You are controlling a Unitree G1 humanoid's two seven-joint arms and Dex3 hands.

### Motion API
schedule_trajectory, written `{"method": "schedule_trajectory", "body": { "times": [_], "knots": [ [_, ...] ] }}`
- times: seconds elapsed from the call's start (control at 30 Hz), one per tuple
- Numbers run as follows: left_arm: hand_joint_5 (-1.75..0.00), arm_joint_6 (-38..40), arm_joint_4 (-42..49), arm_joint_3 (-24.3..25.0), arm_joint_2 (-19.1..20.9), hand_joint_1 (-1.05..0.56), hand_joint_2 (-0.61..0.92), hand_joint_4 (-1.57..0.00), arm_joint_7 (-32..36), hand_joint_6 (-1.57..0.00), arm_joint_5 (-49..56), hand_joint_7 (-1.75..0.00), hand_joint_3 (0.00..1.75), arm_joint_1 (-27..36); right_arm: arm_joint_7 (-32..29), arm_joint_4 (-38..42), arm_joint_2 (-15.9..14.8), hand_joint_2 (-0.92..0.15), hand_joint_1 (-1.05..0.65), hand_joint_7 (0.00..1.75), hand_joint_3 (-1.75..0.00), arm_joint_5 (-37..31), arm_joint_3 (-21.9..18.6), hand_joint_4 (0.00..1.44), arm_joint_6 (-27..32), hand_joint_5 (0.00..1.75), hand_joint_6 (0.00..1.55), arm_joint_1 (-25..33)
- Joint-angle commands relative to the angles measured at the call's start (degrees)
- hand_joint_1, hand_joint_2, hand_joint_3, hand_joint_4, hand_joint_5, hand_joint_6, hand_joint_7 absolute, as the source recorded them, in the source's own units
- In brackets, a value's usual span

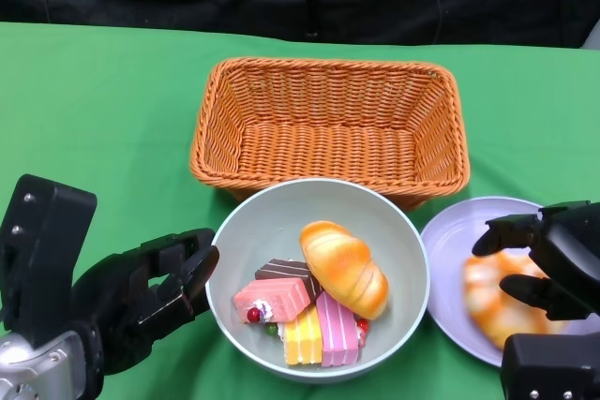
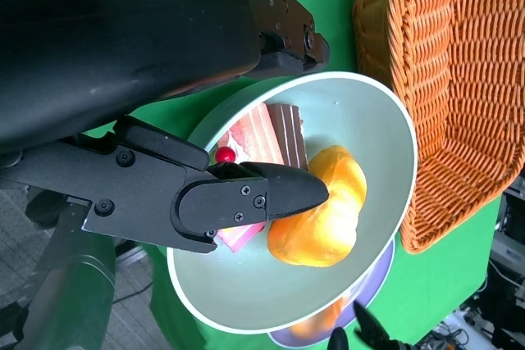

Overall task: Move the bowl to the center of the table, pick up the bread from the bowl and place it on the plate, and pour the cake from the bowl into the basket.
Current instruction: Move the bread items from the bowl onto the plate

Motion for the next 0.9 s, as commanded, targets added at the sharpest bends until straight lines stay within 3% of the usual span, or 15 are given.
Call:
{"method": "schedule_trajectory", "body": {
  "times": [0.03,0.17,0.27,0.37,0.5,0.7,0.9],
  "knots": [
    [-0.47,-0.1,-0.5,0.1,1.1,-0.64,0.92,0.0,0.1,-0.23,0.2,0.0,0.46,0.1,4.1,-3.9,-2.0,-0.92,-0.61,0.0,-0.14,0.2,0.4,0.36,2.5,0.51,0.43,0.8],
    [-0.48,0.1,-0.4,0.3,0.7,-0.64,0.92,0.0,0.5,-0.24,0.2,-0.01,0.45,0.0,8.1,-9.0,-3.0,-0.92,-0.73,0.0,-0.22,-1.7,1.0,0.29,5.8,0.49,0.26,2.2],
    [-0.48,0.1,-0.4,0.4,0.6,-0.63,0.92,0.0,0.6,-0.24,0.2,-0.01,0.46,0.0,9.8,-12.3,-3.2,-0.92,-0.76,0.0,-0.25,-2.5,0.9,0.29,7.4,0.5,0.22,3.3],
    [-0.48,0.1,-0.6,0.3,0.8,-0.63,0.92,0.0,0.3,-0.24,0.1,0.0,0.46,0.0,6.0,-14.3,-2.7,-0.92,-0.74,0.02,-0.26,-1.9,0.0,0.33,5.8,0.52,0.25,4.6],
    [-0.47,0.3,-0.8,0.1,1.0,-0.62,0.92,0.0,0.4,-0.23,0.3,0.0,0.48,-0.1,0.2,-17.6,-0.8,-0.92,-0.68,0.05,-0.27,0.8,-0.6,0.37,2.2,0.54,0.31,6.1],
    [-0.47,-0.1,-0.5,0.2,0.9,-0.63,0.92,0.0,0.0,-0.23,0.0,0.0,0.46,0.0,-0.9,-22.3,3.1,-0.92,-0.61,0.07,-0.23,3.3,1.3,0.4,0.3,0.61,0.37,5.8],
    [-0.48,0.0,-1.1,-0.3,0.8,-0.64,0.92,0.0,0.3,-0.24,0.3,-0.01,0.45,0.2,1.2,-22.5,6.9,-0.92,-0.6,0.06,-0.26,5.6,3.4,0.33,0.7,0.75,0.36,3.8]
  ]
}}
